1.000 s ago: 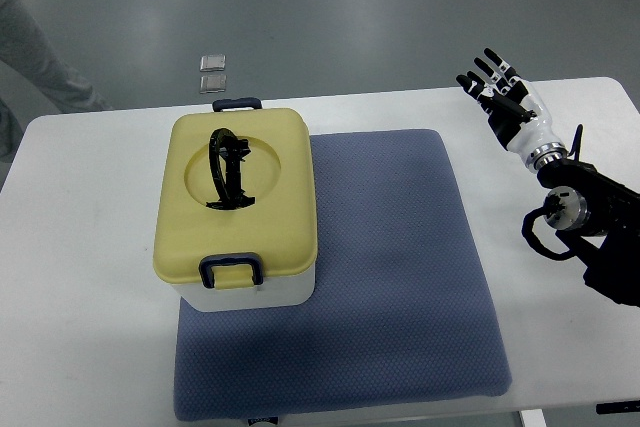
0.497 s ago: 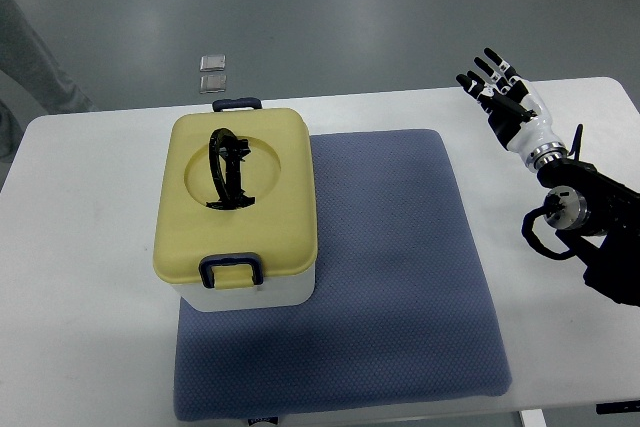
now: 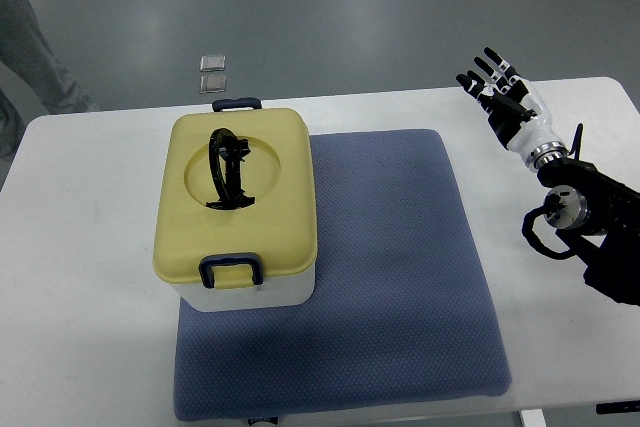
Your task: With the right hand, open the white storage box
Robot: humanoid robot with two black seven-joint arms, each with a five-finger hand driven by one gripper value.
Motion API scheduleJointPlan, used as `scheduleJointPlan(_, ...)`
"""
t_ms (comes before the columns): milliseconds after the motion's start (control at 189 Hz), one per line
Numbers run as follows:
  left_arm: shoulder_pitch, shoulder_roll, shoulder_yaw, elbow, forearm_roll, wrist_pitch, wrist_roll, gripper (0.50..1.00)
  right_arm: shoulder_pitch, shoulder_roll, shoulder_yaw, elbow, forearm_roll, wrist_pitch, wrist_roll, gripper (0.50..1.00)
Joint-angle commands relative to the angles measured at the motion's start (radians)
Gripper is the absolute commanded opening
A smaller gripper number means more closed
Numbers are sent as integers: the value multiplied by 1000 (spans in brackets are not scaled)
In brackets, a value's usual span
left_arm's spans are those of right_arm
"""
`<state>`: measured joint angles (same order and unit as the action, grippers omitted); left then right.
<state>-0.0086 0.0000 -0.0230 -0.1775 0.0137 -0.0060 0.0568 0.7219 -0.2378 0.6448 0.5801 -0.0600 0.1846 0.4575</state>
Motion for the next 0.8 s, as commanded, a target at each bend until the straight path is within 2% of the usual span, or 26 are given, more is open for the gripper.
scheduleJointPlan(0,-1,0,2,1,0,0,0,1000,1,0,-2,0,-3,1,0,930)
scheduleJointPlan(593,1,0,0,1,0,0,0,1000,34,-8,-17,18,-21,-2,-2,930)
scheduleJointPlan(794,6,0,0,1,0,0,0,1000,86,-48,-19,80,-219,-1,-2,930)
